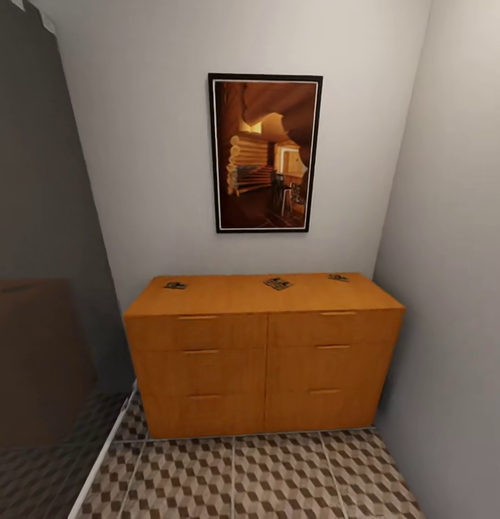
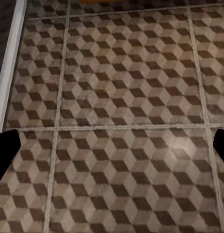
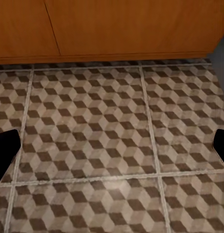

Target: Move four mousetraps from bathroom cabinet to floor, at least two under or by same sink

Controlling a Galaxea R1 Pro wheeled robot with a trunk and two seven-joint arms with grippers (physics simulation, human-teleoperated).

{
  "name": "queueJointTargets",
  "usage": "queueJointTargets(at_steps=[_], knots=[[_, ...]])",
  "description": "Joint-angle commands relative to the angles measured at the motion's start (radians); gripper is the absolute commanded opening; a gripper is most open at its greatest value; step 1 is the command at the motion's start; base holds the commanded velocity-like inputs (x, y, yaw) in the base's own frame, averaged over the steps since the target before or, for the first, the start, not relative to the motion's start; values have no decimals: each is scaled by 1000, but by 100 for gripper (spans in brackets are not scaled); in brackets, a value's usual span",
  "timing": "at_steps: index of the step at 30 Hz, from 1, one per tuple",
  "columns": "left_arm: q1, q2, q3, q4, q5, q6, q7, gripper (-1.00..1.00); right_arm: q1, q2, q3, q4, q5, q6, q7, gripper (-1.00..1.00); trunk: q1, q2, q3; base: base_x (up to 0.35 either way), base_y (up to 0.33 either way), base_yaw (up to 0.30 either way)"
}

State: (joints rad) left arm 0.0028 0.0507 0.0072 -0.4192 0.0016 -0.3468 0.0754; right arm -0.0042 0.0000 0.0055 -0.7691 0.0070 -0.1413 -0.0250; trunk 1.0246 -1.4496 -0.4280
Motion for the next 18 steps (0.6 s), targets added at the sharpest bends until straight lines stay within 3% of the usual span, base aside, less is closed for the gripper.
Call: queueJointTargets(at_steps=[1, 11, 18], knots=[[0, 0, 0, -1, 0, -1, 2, 100, 0, 0, 1, 1, 1, -3, -3, 100, 0, 0, -1, 199, -248, 31], [0, 0, 1, -1, 0, -1, 1, 100, 0, -3, 1, 1, 2, -3, -2, 100, 0, 0, -1, 195, -238, 75], [0, 0, 0, -1, 0, -1, 1, 100, 0, -10, 0, 1, 2, -3, -1, 100, 0, 0, -1, 69, -65, 6]])
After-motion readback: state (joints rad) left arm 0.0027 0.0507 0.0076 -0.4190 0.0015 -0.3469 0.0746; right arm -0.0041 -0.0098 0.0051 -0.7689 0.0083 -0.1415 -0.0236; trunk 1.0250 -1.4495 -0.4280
